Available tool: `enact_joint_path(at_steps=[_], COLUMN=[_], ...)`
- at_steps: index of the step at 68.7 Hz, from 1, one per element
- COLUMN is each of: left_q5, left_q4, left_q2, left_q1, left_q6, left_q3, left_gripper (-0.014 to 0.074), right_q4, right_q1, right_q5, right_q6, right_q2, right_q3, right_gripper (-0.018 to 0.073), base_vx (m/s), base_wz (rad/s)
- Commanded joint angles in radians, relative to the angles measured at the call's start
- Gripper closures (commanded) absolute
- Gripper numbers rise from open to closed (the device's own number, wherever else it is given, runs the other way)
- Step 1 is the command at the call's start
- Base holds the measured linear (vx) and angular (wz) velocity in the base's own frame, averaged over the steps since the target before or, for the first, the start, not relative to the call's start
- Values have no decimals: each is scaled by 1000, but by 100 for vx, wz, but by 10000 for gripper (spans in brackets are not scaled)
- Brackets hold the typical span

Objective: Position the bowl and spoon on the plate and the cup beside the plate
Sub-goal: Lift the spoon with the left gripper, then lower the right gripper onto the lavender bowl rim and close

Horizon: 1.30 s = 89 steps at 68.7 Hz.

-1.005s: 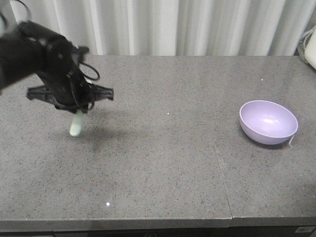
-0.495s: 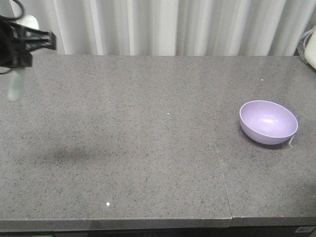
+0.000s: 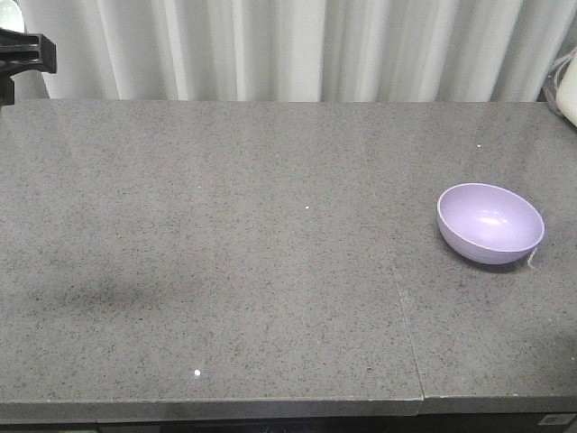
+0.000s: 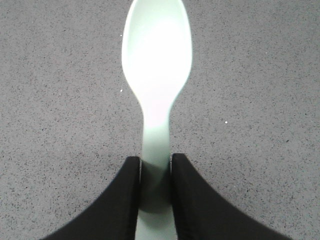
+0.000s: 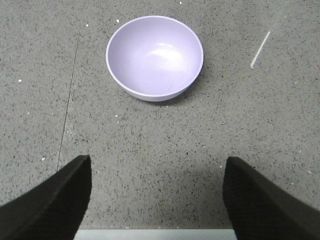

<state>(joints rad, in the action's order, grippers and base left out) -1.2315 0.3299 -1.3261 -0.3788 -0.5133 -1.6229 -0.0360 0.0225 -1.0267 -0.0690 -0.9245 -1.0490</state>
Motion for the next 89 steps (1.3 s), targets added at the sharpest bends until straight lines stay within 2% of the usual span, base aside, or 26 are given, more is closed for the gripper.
enact_joint_path(at_steps=[1, 11, 27, 33, 44, 53, 64, 89], left_q5=[45, 44, 44, 44, 44, 44, 44, 44], left_q4=[22, 22, 22, 22, 22, 22, 22, 22], left_q2=[27, 27, 27, 27, 27, 27, 27, 27], left_q1=[-3, -3, -3, -3, -3, -3, -3, -3], left_q6=[0, 0, 0, 0, 0, 0, 0, 0], left_q3=[-22, -22, -22, -22, -22, -22, -22, -22], left_gripper=[603, 603, 603, 603, 603, 603, 603, 603], right_q4=[-39, -111, -137, -134, -100, -27, 67, 93], right_q1=[-6, -6, -8, -32, -112, -157, -168, -168], right_q5=[87, 120, 162, 170, 176, 219, 272, 370], right_q6=[-42, -104, -105, -99, -24, 55, 134, 155], right_q2=[-21, -104, -298, -371, -502, -589, -675, -827], right_q3=[-30, -30, -101, -152, -235, -265, -268, -268], right_gripper=[17, 17, 17, 17, 17, 17, 17, 25], base_vx=[0, 0, 0, 0, 0, 0, 0, 0], base_wz=[0, 0, 0, 0, 0, 0, 0, 0])
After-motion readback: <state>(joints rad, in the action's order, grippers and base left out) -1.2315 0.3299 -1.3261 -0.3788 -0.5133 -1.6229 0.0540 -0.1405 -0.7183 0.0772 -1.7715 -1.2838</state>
